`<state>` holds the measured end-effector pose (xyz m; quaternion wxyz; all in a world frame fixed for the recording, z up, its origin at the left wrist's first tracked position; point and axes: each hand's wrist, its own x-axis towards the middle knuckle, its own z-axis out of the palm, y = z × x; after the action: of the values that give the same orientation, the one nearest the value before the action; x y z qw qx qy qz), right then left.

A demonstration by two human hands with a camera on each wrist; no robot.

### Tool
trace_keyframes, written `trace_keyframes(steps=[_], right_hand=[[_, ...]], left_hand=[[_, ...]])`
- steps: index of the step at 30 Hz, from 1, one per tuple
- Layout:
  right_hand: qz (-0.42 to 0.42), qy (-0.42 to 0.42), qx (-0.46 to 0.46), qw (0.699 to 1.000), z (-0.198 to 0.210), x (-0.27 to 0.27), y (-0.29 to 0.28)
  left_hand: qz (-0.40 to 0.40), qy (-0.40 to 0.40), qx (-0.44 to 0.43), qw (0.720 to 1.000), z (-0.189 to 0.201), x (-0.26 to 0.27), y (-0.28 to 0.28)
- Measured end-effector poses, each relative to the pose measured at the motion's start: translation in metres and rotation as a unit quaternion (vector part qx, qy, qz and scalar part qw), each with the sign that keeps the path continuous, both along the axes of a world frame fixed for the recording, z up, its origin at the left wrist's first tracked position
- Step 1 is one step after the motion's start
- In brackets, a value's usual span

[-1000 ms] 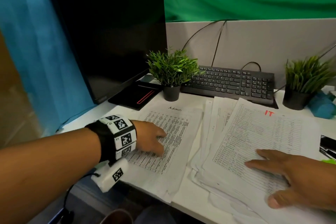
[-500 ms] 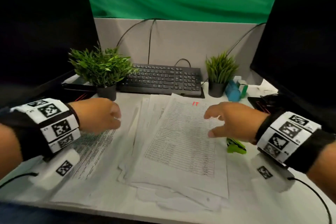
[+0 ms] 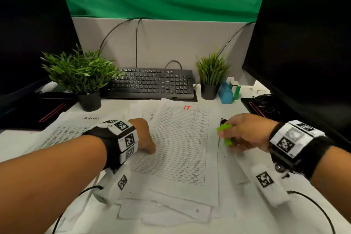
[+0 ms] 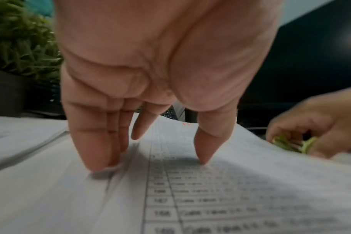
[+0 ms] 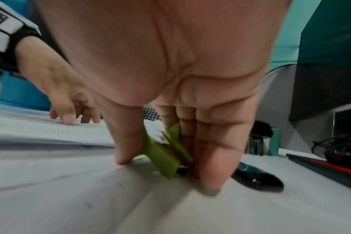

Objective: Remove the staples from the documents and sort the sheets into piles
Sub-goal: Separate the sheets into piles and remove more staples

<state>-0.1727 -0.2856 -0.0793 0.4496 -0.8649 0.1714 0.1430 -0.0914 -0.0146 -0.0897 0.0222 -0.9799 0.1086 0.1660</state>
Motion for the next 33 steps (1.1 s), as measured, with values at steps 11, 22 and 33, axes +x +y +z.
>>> trace_keyframes(steps=[11, 22, 33], right_hand=[[-0.206, -0.063, 0.314, 0.925, 0.009, 0.008, 0.001], [-0.138, -0.074, 0.058, 0.986, 0.015, 0.036, 0.023], [-0.006, -0.277, 0.044, 0.96, 0.071, 0.04, 0.029]], left_hand=[[0.033, -0.003, -0.234, 0.972, 0.0, 0.009, 0.034], [-0.046, -0.125, -0.519, 0.844, 0.007, -0.02, 0.067], [0.064, -0.306, -0.473, 0.824, 0.056, -0.026, 0.081]])
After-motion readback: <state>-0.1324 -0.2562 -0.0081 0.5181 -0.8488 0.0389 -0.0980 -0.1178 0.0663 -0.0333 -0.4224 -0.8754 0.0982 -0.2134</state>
